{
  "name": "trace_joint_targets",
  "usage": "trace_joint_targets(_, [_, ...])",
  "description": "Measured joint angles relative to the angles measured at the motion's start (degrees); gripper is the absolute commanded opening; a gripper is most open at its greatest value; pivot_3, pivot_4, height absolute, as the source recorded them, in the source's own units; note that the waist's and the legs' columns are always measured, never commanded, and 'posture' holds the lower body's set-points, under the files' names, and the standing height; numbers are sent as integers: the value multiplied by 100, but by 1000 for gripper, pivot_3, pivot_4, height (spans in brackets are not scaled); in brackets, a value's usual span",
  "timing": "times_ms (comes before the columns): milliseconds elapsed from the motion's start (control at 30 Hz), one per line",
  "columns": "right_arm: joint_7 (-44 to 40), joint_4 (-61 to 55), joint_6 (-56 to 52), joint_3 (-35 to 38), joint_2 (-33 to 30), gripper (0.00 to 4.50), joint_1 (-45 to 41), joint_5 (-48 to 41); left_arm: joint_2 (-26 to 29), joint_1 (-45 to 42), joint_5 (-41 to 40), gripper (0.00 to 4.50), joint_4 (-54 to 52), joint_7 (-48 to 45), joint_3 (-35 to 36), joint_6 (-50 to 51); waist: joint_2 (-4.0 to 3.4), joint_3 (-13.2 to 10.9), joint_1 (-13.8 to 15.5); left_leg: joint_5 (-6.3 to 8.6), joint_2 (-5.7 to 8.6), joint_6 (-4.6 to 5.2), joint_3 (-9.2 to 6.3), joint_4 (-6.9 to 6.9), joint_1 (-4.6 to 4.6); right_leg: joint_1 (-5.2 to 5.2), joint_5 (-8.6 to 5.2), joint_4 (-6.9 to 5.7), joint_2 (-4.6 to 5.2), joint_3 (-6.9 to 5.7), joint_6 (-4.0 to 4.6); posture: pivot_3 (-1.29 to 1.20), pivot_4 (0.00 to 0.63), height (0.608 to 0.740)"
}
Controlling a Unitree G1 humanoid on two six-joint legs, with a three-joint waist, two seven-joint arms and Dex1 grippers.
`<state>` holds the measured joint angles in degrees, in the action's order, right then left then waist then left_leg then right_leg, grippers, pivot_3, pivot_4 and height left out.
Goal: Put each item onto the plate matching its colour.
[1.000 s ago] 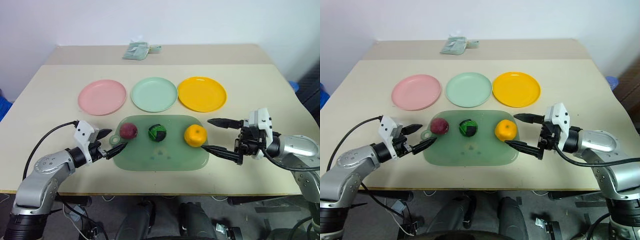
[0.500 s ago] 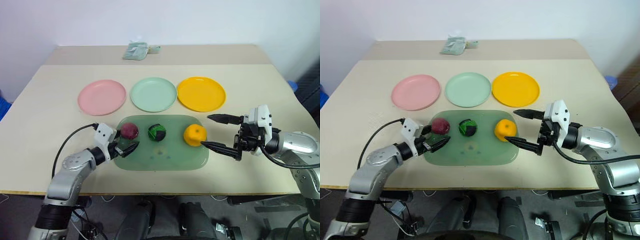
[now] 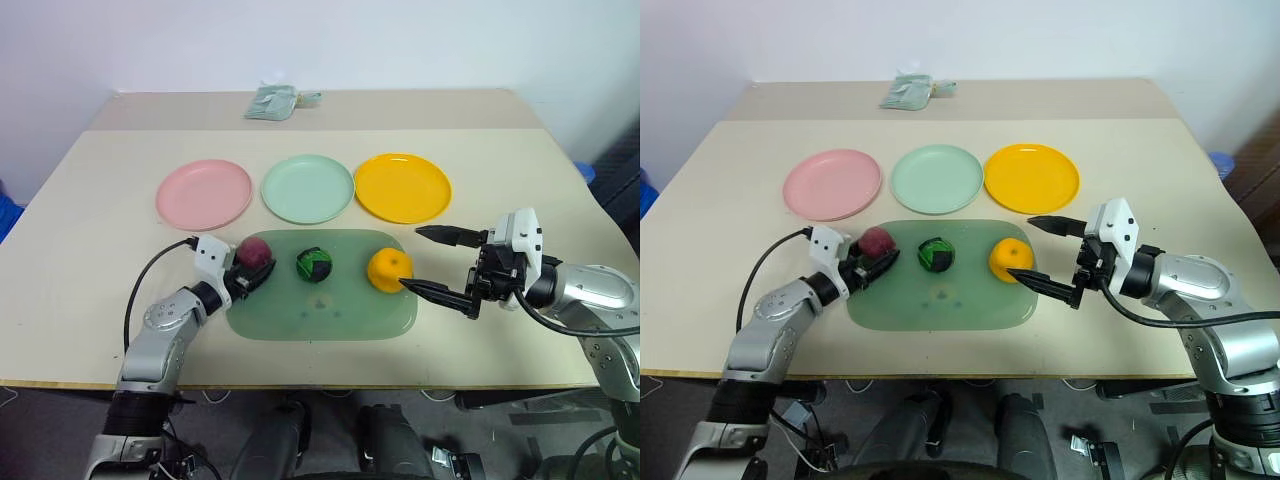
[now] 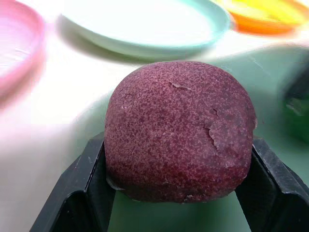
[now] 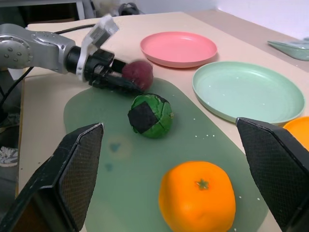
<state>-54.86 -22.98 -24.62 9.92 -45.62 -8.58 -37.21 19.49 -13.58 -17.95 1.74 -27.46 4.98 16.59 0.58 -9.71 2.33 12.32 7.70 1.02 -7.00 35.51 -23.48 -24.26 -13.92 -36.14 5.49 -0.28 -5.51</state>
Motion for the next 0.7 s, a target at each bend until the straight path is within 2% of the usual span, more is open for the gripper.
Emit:
trace_joint_targets(167, [207, -89, -23, -20, 154, 4500, -74, 0, -175, -1508, 37, 3236, 1047, 1420, 949, -21, 14, -8, 8, 1, -1, 0, -7, 33, -7, 9, 21, -2, -8, -5, -35, 0, 150, 740])
trace_joint_targets(433, [477, -100, -134, -131, 255, 4500, -444, 11, -197, -2701, 369, 3236, 3044, 2622, 1276, -244, 16, -9, 1, 12, 5, 19, 15, 49, -7, 11, 30, 1, -5, 5, -50, 0, 150, 740])
trace_joint_targets(567, [550, -87, -139, -276, 364, 4500, -709, 96, -303, -2929, 361, 4468, 3592, 2441, 1227, -375, 19, -10, 0, 14, 7, 23, 17, 56, -10, 15, 33, 2, -2, 5, -54, 0, 150, 740])
trace_joint_targets(700, [678, -31, -138, -311, 480, 4500, -876, 166, -411, -2893, 227, 4468, 3395, 2143, 1221, -431, 19, -10, -8, 15, 7, 24, 20, 55, -12, 9, 34, 1, -1, 9, -54, 0, 150, 740])
